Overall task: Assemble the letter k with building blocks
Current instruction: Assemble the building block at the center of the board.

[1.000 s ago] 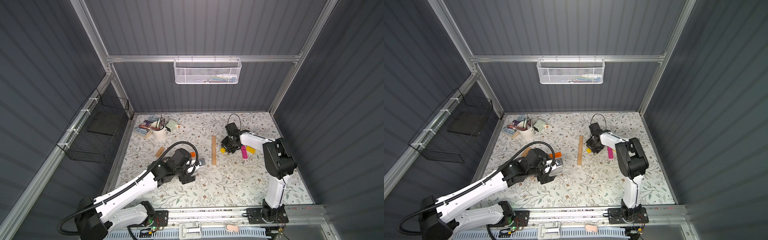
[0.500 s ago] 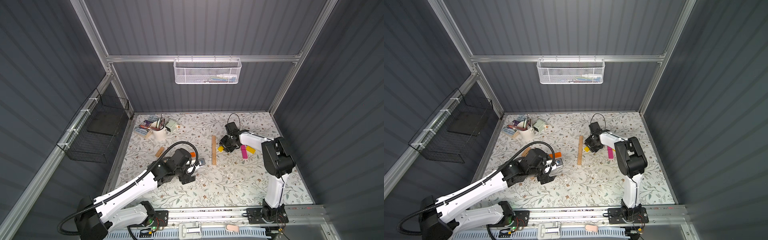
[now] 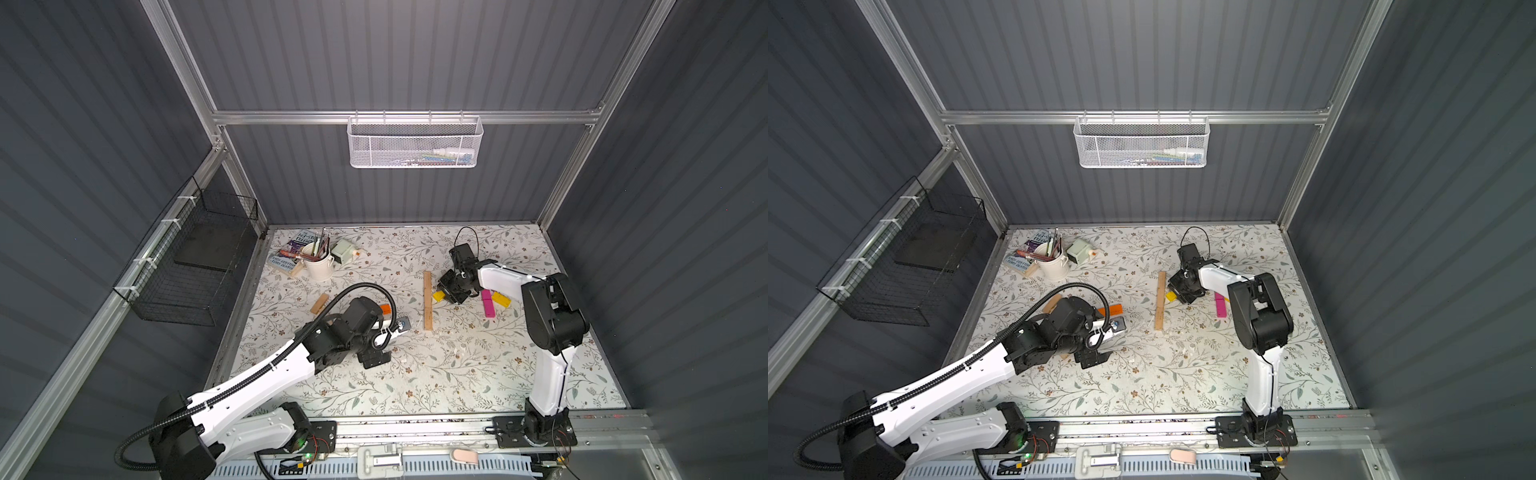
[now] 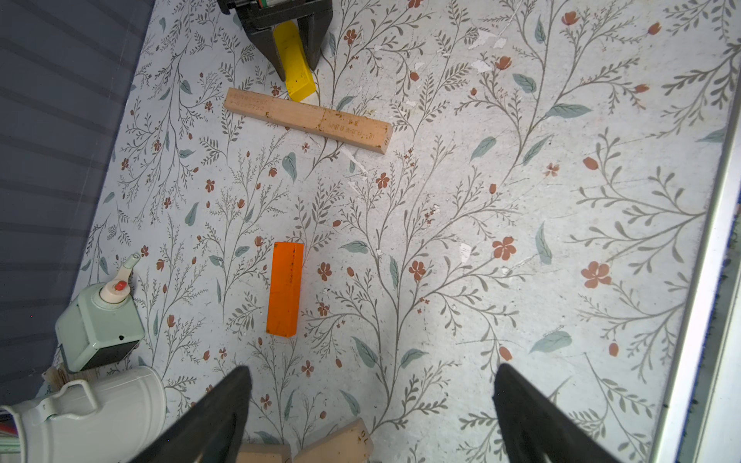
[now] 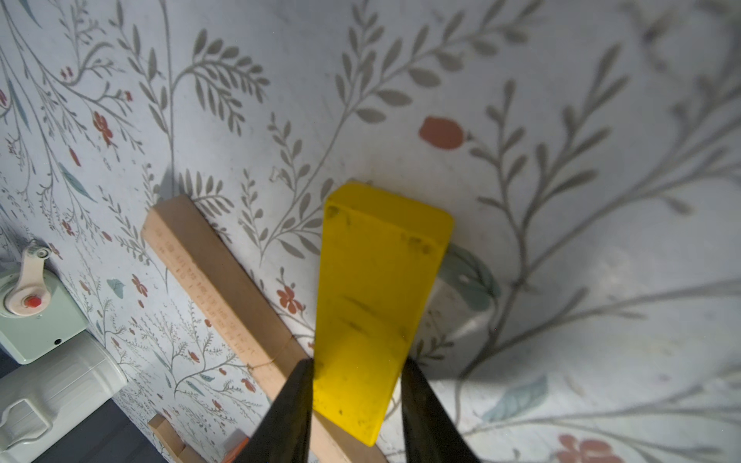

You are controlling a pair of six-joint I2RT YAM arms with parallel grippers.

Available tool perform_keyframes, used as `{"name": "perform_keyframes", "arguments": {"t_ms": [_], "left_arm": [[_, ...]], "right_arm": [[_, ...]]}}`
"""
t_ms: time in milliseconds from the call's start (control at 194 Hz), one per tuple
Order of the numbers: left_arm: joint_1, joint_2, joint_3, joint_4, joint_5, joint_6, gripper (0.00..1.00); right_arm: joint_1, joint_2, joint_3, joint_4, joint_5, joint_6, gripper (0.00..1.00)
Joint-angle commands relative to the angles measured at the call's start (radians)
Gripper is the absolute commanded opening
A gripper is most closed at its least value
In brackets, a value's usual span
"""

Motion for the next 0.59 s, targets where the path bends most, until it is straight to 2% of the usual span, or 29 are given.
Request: {"name": "perform_keyframes", "arguments": {"t_ms": [0,588], "left_arm": [[0.005,-0.010,-0.009,-0.005,-0.004,-0.004,0.95],[0.005,-0.019,-0.016,0.007,-0.004,-0.008,0.96]], "right_arm": [[-0.002,0.034,0.006,-0.028,0.002,-0.002,0.39],[-0.002,0.025,0.002,0.000,0.000,0.005,0.39]]}}
